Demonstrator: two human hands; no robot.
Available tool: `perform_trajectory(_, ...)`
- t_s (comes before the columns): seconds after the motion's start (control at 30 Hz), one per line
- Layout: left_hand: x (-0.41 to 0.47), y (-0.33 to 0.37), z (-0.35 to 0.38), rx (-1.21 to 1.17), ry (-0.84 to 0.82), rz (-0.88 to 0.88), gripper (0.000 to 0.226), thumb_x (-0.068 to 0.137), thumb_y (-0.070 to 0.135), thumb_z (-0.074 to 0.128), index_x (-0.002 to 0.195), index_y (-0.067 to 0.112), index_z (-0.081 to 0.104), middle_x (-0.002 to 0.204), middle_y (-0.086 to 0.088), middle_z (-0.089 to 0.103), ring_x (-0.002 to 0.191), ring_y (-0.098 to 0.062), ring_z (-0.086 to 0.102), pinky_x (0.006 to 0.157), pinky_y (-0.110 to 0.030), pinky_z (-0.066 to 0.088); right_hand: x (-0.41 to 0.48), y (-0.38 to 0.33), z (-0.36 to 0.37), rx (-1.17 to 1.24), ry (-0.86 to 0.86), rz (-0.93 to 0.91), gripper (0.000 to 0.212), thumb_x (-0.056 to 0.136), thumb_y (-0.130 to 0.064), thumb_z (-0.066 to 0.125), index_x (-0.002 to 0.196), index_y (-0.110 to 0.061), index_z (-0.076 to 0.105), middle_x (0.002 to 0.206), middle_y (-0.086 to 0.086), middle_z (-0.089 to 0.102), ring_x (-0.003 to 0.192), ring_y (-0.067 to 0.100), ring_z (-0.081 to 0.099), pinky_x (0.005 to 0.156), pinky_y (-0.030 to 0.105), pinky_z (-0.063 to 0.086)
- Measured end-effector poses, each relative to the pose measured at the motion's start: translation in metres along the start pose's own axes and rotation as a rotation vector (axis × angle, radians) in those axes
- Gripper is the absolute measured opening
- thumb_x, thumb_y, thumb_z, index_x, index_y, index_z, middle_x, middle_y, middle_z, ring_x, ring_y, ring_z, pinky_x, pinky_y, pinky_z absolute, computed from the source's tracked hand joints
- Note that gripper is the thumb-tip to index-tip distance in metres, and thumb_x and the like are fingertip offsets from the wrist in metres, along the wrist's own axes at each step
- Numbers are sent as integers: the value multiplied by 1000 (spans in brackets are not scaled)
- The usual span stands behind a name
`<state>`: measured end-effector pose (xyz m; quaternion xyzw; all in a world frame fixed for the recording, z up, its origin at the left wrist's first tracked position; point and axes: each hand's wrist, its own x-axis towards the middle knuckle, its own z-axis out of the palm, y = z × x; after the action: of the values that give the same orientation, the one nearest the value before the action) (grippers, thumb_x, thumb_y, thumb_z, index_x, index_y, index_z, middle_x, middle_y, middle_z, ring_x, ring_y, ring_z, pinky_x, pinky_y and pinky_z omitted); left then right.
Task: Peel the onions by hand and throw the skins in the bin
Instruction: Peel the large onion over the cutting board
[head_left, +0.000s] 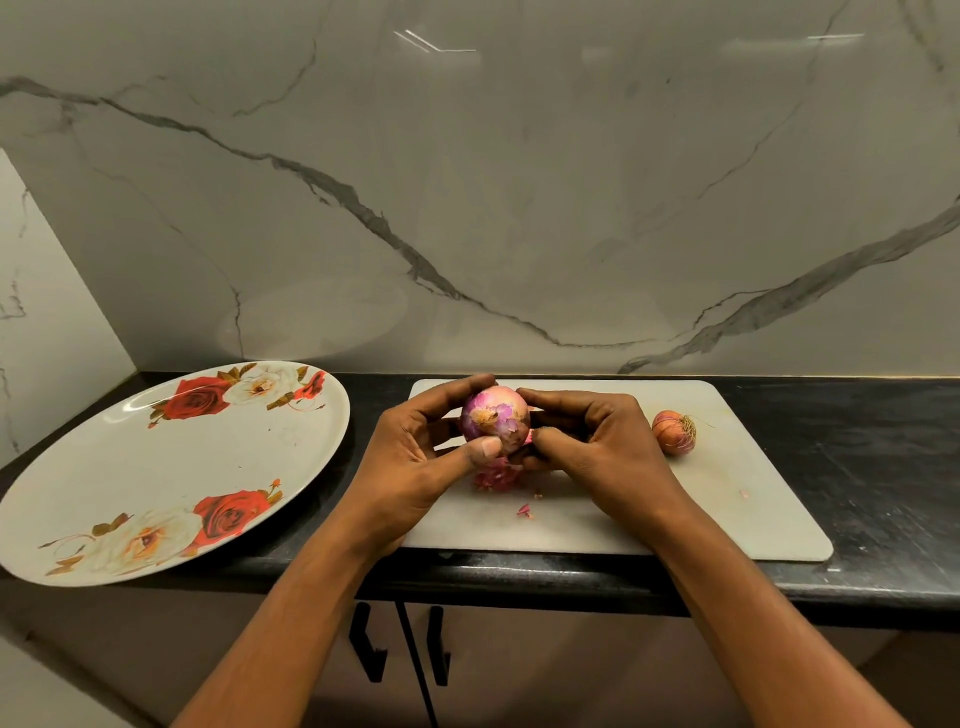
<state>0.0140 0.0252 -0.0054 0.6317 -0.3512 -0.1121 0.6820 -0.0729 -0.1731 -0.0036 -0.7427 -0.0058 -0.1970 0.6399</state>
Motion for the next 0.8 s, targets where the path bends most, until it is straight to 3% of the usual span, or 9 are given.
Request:
perform_trajectory(0.17, 1, 1, 2, -39, 83, 12, 63, 79, 6, 85, 138, 18, 64, 134, -4, 68, 119, -30, 70, 97, -41, 60, -1, -1, 1, 3, 62, 9, 24, 98, 1, 68, 119, -6, 77, 102, 8, 82, 88, 27, 81, 83, 46, 66)
perform_trajectory(0.43, 1, 1, 3, -26, 103, -7, 65, 79, 4, 86, 138, 21, 65, 134, -3, 69, 118, -29, 71, 97, -40, 61, -2, -5, 1, -37, 69, -30, 10, 93, -7, 77, 101, -4, 80, 87, 12, 81, 79, 29, 80, 75, 41, 67)
perform_trajectory(0.5, 0, 2, 3, -14, 106, -6, 65, 79, 5, 87, 138, 22, 65, 134, -2, 69, 119, -28, 71, 97, -40, 61, -2, -4, 1, -34, 68, -27, 13, 91, -10, 79, 103, -5, 81, 89, 11, 81, 80, 29, 80, 76, 42, 66)
perform_trajectory(0.67, -1, 3, 4, 12, 90, 7, 65, 76, 10, 88, 136, 21, 67, 135, -3, 67, 119, -28, 70, 94, -39, 62, -3, -7, 4, 23, 9, 61, 39, 92, -17, 79, 129, -9, 72, 103, 7, 82, 89, 26, 81, 80, 40, 66)
perform_trajectory(0.8, 0, 2, 2, 49, 60, 1, 64, 77, 11, 89, 136, 21, 67, 135, -2, 67, 119, -29, 70, 96, -45, 61, -4, -10, 3, 56, -34, 72, 33, 93, -10, 77, 126, -11, 75, 106, 4, 82, 96, 22, 80, 78, 32, 66)
